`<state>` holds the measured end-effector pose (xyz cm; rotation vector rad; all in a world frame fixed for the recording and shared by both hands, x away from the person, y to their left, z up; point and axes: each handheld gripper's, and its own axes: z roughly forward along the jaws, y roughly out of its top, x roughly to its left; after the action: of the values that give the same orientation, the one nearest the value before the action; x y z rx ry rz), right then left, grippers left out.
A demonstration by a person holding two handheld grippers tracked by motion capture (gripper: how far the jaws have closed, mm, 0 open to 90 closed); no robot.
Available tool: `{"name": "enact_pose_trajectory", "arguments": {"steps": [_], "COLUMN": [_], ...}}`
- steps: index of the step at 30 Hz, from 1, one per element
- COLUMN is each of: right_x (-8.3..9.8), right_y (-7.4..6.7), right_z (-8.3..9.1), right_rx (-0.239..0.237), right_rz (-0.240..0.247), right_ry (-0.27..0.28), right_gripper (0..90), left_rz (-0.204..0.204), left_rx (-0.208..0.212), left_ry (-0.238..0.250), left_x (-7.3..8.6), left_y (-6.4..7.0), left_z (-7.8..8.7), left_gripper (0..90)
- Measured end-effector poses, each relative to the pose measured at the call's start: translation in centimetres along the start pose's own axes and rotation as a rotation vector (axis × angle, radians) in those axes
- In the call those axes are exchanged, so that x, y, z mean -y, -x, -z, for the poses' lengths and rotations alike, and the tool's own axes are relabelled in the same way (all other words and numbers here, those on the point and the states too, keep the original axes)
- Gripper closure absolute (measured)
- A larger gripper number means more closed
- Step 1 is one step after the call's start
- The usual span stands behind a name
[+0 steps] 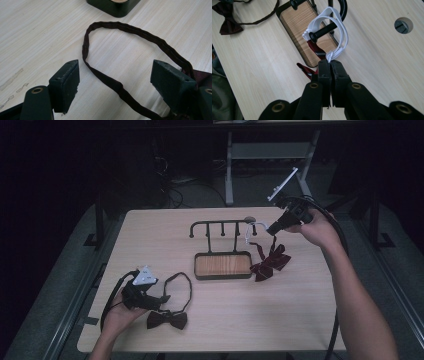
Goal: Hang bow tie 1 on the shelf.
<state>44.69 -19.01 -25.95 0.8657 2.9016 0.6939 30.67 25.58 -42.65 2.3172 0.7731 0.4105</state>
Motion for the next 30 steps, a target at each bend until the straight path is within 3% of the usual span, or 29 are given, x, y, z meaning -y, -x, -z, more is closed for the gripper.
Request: {"name": "enact_pose_trajectory", "arguments": {"steps": [16,24,30], "right_x": [0.7,1.1,1.5], "right_y": [0.8,0.9,0.4], "right_z": [-0.9,-1.0,-1.2], "right_rx": [0.008,0.000,-0.022], "right_rz": [-0.047,-0.048,-0.022], "right_ry": [-0.007,-0.002,0.010], "right_gripper": [84.8,81.3,79.3], "left_rz": [0.002,-0.002,-0.005], "left_rx": [-0.005,-0.007,-0.010], "left_ry": [0.009,0.007,0.003], "left_x": [-0.1,0.0,0.0], "left_y": [0.1,0.3,0.3], "left_z": [0.1,0.1,0.1], "left_gripper": [23.8,23.8,23.8]}}
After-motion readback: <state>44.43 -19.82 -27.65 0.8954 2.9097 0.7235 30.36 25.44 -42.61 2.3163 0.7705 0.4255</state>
